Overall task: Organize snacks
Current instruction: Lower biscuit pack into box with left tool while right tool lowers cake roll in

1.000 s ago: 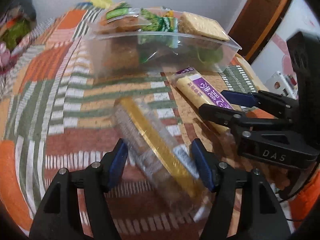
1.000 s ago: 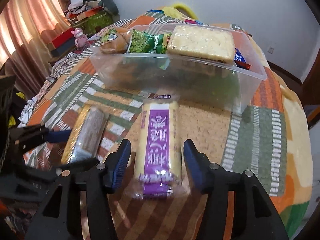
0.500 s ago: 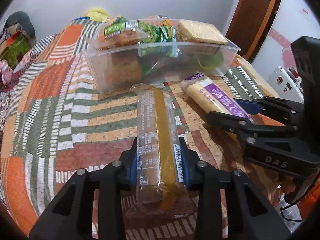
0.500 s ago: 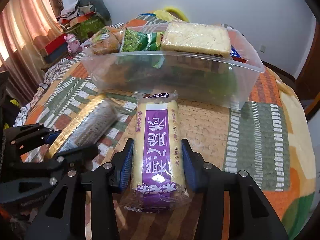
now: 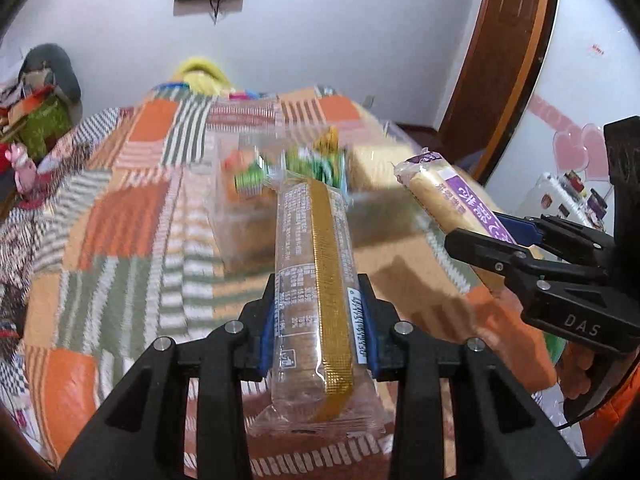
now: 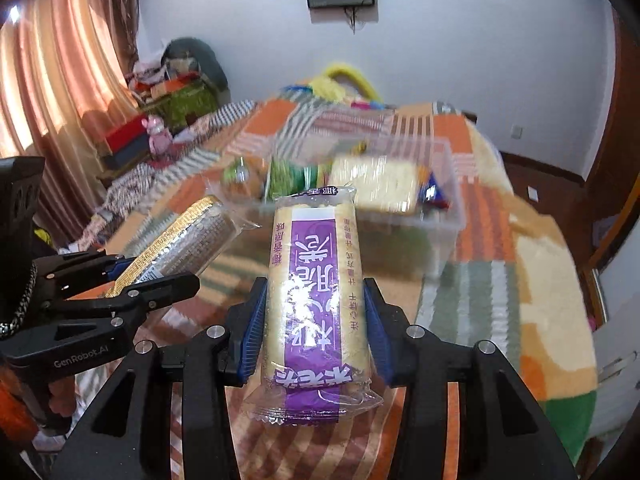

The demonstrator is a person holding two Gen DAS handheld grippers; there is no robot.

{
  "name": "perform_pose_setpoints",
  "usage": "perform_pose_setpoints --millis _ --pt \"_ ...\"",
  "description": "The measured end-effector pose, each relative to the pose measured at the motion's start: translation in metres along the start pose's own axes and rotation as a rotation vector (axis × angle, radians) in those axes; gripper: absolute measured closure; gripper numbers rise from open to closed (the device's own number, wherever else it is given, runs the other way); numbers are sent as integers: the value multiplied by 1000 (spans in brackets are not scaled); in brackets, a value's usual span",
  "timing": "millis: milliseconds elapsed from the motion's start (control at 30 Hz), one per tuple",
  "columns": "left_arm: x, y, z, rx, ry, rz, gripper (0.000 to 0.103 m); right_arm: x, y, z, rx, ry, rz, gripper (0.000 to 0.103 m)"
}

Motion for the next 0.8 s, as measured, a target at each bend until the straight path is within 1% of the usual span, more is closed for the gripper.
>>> perform_pose_setpoints --millis 167,300,500,567,667,800 --pt "-31 1 -7 -12 -65 13 68 -23 0 -5 21 -62 -7 61" --pt "-52 6 3 2 -71 -4 68 -40 -2 0 36 -90 -2 61" --pt "-83 16 39 5 -47 -30 68 -63 -8 28 42 -66 34 61" --pt "-88 19 48 -2 -42 -25 68 -67 -7 37 55 -53 32 61" --pt "-95 21 61 -20 -33 -22 68 -71 -8 49 53 -26 35 61" --pt "-103 28 81 -18 -6 -42 68 -74 -12 63 50 2 49 61"
Point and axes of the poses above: each gripper's, at about its wrist camera, not at the fingertips, and z roughly the way its jaws point, y to its left, x to its underside, the point moved 1 cm from there along z, roughly the way its jaws point, and after that the axes turned 6 degrees about -x, right-handed, at the moved point
